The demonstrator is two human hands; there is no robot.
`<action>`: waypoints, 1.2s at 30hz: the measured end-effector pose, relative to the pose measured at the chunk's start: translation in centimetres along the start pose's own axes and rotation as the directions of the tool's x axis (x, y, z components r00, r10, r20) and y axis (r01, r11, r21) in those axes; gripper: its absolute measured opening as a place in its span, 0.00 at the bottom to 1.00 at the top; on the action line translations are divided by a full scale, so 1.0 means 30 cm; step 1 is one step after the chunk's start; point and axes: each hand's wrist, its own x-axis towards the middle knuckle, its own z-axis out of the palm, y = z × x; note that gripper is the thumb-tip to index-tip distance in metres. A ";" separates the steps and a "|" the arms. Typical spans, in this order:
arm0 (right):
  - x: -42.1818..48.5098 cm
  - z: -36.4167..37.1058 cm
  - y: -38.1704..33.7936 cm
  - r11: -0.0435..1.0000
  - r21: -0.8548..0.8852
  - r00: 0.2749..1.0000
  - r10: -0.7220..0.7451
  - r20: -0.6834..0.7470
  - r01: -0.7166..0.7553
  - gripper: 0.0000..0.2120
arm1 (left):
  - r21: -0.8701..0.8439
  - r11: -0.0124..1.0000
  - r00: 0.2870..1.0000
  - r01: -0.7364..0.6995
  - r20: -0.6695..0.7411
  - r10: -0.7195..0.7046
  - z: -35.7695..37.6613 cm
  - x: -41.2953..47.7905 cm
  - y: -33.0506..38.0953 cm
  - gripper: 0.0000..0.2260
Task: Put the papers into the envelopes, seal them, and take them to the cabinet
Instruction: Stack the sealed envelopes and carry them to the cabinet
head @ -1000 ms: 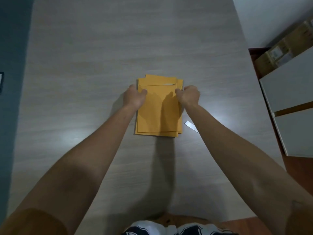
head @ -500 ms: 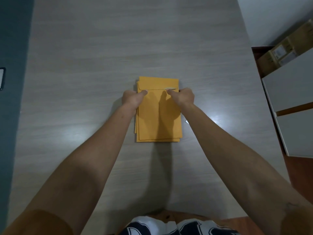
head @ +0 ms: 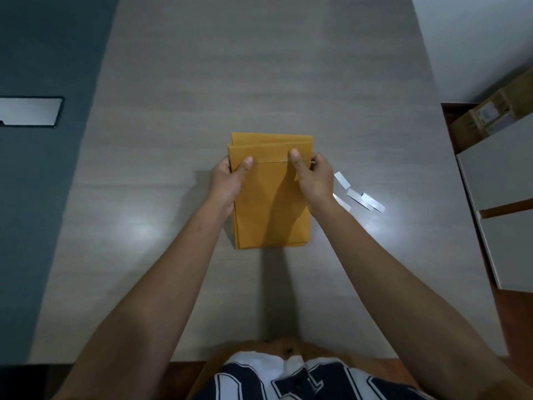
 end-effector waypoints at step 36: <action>-0.369 -0.116 0.096 0.922 0.018 0.918 -0.388 0.081 0.388 0.08 | 0.057 0.993 0.991 -0.108 0.084 0.103 -0.060 -0.309 -0.051 0.25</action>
